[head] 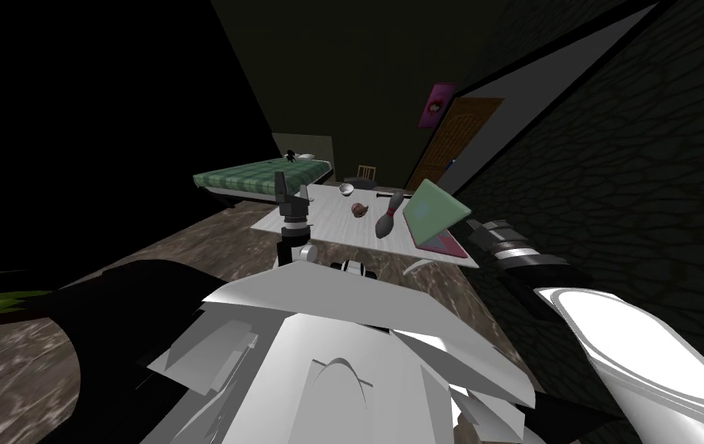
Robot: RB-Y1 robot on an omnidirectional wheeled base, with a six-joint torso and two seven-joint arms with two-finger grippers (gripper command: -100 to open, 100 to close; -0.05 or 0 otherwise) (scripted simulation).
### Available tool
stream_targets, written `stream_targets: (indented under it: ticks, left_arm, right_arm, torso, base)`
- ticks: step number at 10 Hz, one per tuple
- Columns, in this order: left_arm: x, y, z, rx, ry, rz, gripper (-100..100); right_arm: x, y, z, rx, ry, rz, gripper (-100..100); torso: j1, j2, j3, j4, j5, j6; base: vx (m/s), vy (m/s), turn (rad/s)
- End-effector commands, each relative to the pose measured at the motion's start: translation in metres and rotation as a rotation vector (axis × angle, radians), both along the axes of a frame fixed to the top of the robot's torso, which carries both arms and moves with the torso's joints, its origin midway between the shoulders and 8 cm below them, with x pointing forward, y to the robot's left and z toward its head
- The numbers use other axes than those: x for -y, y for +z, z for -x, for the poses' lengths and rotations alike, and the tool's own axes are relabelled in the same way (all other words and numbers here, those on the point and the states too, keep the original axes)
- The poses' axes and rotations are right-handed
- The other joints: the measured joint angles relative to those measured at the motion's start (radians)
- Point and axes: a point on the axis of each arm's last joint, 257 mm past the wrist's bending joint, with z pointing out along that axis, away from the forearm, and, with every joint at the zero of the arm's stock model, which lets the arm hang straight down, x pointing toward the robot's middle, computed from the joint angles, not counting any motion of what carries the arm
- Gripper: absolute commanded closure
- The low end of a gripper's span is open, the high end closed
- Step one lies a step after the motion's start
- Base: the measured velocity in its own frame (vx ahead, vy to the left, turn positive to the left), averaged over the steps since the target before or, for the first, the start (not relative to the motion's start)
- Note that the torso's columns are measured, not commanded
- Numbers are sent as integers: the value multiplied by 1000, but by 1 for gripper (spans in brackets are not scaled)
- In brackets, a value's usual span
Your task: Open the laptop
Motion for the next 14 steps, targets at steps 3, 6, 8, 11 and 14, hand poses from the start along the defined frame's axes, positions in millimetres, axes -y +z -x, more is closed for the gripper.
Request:
stream_targets:
  ticks: [3,6,8,11,14]
  left_arm:
    - [0,0,0,0,0,0,0]
    - [0,0,0,0,0,0,0]
    - [0,0,0,0,0,0,0]
    - [0,0,0,0,0,1,0]
    - [0,0,0,0,0,0,0]
  right_arm:
    - [12,-11,-6,-4,-19,-185,100]
    - [19,-17,-9,-4,-29,-302,100]
    - [29,-10,-6,-5,-45,-222,-100]
    - [43,-1,-3,-8,-71,-146,-100]
    - [62,13,0,-10,-101,-42,-100]
  torso:
    - [10,0,0,1,4,0]
    - [10,1,1,1,4,0]
    - [11,1,1,1,4,0]
    - [14,0,0,0,5,0]
    - [7,3,2,1,3,0]
  base:
    - [-27,-105,23]
    - [-24,-87,28]
    - [0,19,17]
    - [30,156,18]
    - [18,154,21]
